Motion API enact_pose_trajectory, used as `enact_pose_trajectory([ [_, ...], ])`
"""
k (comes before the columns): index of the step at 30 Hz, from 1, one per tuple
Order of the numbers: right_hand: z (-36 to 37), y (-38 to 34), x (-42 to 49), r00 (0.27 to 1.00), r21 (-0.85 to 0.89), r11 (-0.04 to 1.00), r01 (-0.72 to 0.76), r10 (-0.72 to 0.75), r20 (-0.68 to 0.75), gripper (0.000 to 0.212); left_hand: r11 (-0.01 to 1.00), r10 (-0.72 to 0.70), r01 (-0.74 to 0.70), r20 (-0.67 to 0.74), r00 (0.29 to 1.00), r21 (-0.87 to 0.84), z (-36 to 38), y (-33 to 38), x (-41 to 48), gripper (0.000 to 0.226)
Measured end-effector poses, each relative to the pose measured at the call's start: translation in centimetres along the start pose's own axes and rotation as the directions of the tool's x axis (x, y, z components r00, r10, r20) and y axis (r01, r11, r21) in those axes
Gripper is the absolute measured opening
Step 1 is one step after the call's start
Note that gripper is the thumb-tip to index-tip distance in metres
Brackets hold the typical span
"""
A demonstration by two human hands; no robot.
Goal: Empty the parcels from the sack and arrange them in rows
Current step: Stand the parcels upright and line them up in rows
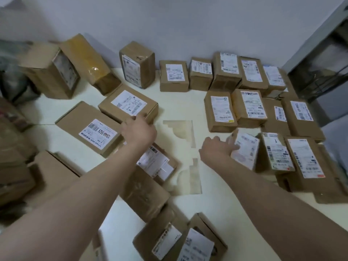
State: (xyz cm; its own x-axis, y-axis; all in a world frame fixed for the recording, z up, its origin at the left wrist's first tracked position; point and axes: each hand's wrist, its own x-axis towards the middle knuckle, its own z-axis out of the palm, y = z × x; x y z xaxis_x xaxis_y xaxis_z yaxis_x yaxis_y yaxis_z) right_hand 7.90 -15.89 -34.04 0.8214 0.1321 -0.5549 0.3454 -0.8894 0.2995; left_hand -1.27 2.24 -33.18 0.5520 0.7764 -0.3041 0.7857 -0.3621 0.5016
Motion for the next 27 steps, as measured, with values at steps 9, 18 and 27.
enact_pose_trajectory([
  [9, 0.9, -6.3, -2.5, 0.806, 0.214, 0.79, 0.574, -0.498, -0.322, 0.059, 0.991, 0.135, -0.136, -0.118, 0.984, -0.003, 2.0, 0.1, 1.4, 0.057],
  [18, 0.1, -6.4, -2.5, 0.722, 0.312, 0.71, 0.631, -0.685, 0.097, 0.087, 0.971, 0.169, -0.182, 0.092, 0.981, 0.157, -0.1, -3.8, 6.4, 0.086],
  [27, 1.6, -8.3, -2.6, 0.907, 0.023, 0.907, 0.419, -0.42, 0.025, 0.128, 0.972, 0.141, -0.145, 0.034, 0.989, 0.187, 1.7, -1.8, 6.7, 0.079],
])
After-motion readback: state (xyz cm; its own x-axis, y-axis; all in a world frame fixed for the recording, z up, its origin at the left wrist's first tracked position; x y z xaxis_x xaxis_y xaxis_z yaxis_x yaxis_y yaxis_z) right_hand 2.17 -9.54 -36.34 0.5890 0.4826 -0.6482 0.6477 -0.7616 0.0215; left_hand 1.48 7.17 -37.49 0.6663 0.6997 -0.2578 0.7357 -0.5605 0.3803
